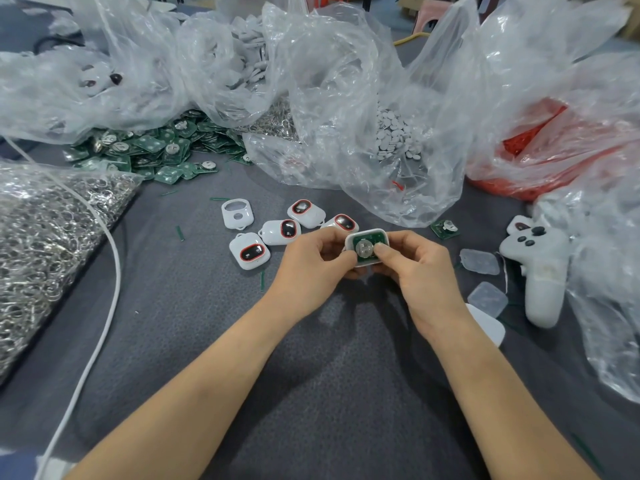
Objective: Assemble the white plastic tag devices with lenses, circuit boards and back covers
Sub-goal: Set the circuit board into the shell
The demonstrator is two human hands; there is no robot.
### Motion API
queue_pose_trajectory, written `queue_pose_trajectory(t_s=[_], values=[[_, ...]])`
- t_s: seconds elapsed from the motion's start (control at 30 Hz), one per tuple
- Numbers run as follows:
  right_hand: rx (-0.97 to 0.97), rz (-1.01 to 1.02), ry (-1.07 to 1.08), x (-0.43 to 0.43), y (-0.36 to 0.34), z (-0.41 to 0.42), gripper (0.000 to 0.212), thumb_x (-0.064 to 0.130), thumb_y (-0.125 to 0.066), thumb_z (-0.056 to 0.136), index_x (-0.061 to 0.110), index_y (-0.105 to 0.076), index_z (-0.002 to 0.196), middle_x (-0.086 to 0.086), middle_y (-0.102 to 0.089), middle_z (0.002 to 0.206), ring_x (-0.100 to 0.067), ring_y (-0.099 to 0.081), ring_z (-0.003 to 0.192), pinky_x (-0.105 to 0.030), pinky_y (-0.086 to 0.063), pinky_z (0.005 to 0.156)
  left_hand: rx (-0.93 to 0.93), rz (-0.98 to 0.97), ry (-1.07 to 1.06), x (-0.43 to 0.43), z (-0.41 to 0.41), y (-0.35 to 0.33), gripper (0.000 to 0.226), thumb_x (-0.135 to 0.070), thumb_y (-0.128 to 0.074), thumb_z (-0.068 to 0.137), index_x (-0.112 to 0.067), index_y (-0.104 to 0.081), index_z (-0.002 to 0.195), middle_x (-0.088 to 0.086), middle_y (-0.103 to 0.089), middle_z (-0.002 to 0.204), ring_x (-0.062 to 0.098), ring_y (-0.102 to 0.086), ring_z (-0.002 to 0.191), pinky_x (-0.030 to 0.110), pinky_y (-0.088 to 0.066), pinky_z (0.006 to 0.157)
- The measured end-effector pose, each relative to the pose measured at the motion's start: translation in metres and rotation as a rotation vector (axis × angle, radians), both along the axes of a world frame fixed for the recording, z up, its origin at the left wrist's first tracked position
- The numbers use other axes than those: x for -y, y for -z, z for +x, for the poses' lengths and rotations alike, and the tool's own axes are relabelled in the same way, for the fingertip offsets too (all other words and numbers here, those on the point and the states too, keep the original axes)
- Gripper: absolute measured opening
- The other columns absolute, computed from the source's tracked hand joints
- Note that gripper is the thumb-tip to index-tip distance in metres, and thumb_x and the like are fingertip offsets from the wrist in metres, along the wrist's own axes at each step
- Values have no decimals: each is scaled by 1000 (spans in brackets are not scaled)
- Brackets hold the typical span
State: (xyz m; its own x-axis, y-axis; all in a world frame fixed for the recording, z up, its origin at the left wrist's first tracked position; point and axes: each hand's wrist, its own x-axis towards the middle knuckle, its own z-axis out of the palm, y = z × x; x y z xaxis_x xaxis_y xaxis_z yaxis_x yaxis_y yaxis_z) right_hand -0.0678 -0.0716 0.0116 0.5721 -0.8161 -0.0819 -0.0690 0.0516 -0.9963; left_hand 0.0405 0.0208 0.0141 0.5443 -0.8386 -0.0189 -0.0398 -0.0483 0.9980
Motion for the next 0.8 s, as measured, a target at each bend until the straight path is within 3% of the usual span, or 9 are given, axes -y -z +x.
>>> queue_pose_trajectory(t_s=[0.23,0.4,0.63,0.7,0.8], values=[[45,-100,-18,-3,-5,-2,15,2,-66,85,17,-68,84,1,-73,77,-14,-69,75,-22,-56,65,-124,-9,-33,1,0,0,32,10,-44,91,-8,-69,83,10,-71,75,17,-69,62,20,-56,58],[34,-240,-31,-4,-7,-5,27,-2,-64,85,23,-66,94,-6,-70,78,-19,-70,73,-28,-57,63,-136,-28,2,0,0,0,29,8,-44,94,-8,-68,90,6,-72,76,16,-69,62,21,-57,60],[-14,-384,-36,-6,-6,-5,35,0,-64,85,34,-65,93,6,-69,84,-16,-69,76,-43,-58,72,-134,-35,7,0,-1,-1,25,9,-44,94,-4,-65,95,11,-69,80,11,-68,61,20,-57,61],[-2,-479,-58,-7,-7,-5,37,-1,-63,85,33,-66,98,6,-64,98,-15,-66,80,-37,-57,73,-138,-44,3,-1,-1,-1,25,10,-44,94,-4,-65,94,10,-69,80,11,-68,62,21,-58,62],[-33,-647,-118,-8,-7,-5,30,3,-70,81,29,-70,95,-1,-56,110,0,-58,97,-13,-46,82,-148,-59,-10,-1,-1,-1,27,10,-45,93,-6,-67,91,7,-70,75,13,-69,62,21,-57,61]])
